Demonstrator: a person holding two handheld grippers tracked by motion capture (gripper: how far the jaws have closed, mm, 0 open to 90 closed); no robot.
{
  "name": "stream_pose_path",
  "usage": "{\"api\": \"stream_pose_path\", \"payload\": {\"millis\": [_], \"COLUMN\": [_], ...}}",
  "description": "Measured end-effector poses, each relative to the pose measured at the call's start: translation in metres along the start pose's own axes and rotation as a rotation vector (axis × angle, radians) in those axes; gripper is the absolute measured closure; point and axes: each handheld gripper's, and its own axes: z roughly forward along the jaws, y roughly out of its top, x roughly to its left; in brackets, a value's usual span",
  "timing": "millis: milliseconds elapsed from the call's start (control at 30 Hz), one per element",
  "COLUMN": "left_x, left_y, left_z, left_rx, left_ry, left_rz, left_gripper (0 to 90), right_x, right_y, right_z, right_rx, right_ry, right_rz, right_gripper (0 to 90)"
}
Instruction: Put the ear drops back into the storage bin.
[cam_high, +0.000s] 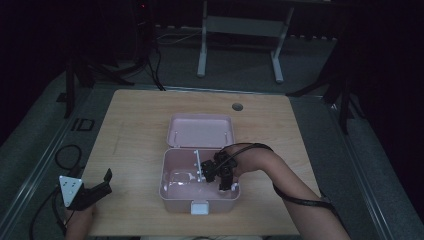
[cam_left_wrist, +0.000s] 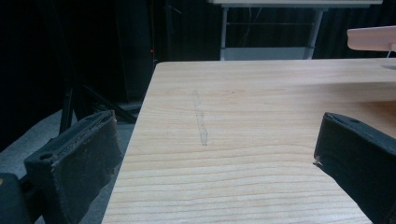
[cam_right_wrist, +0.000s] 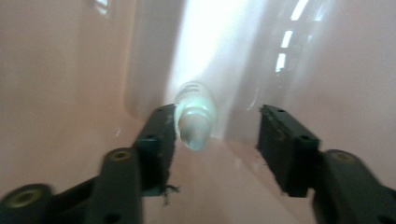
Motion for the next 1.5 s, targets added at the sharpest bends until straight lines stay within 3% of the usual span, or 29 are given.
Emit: {"api": "stream_pose_path", "payload": {"millis": [133, 233, 333, 500, 533, 600, 833, 1167, 1500], "left_x": [0.000, 0.000, 0.000, 0.000, 0.000, 0.000, 0.000, 0.000, 0.000], "left_y": [0.000, 0.000, 0.000, 0.000, 0.000, 0.000, 0.000, 0.000, 0.000], "left_z": [0.000, 0.000, 0.000, 0.000, 0.000, 0.000, 0.000, 0.000, 0.000], "left_rx": [0.000, 0.000, 0.000, 0.000, -0.001, 0.000, 0.000, 0.000, 0.001], "left_ry": [0.000, 0.000, 0.000, 0.001, 0.001, 0.001, 0.000, 0.002, 0.000], "left_rz": [0.001, 0.001, 0.002, 0.002, 0.002, 0.002, 0.002, 0.003, 0.002], "left_gripper": [0.5, 0.5, 0.5, 0.5, 0.5, 0.4, 0.5, 0.5, 0.5], "right_x": [0.000, 0.001, 0.001, 0.003, 0.003, 0.003, 0.004, 0.007, 0.010], "right_y": [-0.005, -0.010, -0.015, -0.024, -0.031, -0.036, -0.062, -0.098, -0.127], "right_z": [-0.015, -0.025, -0.033, -0.044, -0.053, -0.058, -0.070, -0.058, -0.022], "right_rx": [-0.066, -0.086, -0.127, -0.174, -0.193, -0.216, -0.232, -0.244, -0.269], "right_ry": [-0.005, -0.025, -0.013, -0.020, -0.049, -0.057, -0.102, -0.131, -0.142], "right_rz": [0.028, 0.023, 0.042, 0.053, 0.069, 0.088, 0.149, 0.244, 0.340], "right_gripper": [29.4, 24.3, 20.0, 17.2, 16.4, 16.4, 16.6, 16.7, 16.7]}}
